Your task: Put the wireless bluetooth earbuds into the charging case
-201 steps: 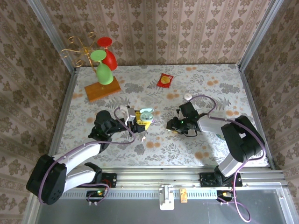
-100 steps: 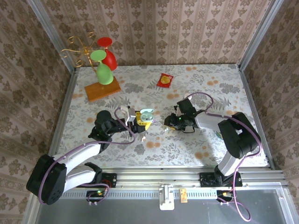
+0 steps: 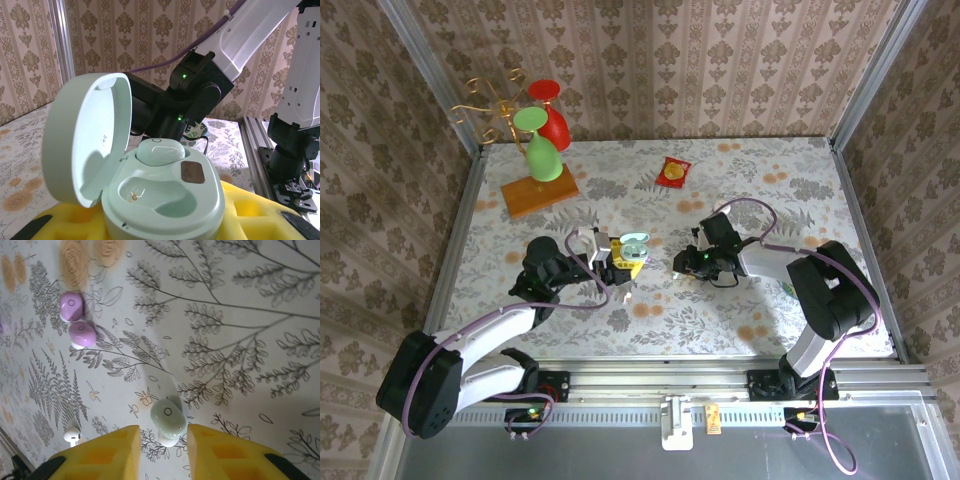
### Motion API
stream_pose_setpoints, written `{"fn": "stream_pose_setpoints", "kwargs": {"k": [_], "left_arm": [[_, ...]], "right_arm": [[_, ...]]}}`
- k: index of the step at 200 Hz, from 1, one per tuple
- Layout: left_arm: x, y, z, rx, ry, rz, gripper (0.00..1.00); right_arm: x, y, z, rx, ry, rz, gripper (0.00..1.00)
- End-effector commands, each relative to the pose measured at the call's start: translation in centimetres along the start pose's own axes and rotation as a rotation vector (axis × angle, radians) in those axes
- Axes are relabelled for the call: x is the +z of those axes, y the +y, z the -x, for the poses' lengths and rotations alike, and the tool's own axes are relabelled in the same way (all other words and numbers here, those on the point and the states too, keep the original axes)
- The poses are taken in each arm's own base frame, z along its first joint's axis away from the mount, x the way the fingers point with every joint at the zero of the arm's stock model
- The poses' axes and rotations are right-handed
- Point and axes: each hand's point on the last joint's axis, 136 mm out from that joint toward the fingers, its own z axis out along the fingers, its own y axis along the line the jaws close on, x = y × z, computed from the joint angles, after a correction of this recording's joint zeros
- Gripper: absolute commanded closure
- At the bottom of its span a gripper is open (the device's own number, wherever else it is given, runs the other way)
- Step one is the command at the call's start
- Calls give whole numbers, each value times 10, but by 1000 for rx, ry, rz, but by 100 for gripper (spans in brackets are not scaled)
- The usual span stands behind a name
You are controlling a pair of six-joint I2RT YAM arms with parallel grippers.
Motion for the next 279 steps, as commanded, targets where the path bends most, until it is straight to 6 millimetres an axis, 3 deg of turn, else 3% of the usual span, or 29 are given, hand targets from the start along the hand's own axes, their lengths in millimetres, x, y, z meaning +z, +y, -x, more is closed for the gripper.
{"fn": "stream_pose_setpoints", "kwargs": {"k": [1,58,115,230,279], "left_arm": [[0,-2,3,30,-11,-4,74],[0,-2,4,30,-11,-1,74],[1,-3,3,30,-7,-8,74],[6,-1,2,28,-11,-20,74],[5,-1,0,29,-7,-13,74]], "right_arm": [[0,6,5,-73,5,47,71],[3,6,12,-157,32,47,63],[17,4,4,-151,84,90,65],[23,-6,-14,-143,122,106,76],[29,-12,-18,-158,143,79,75]]}}
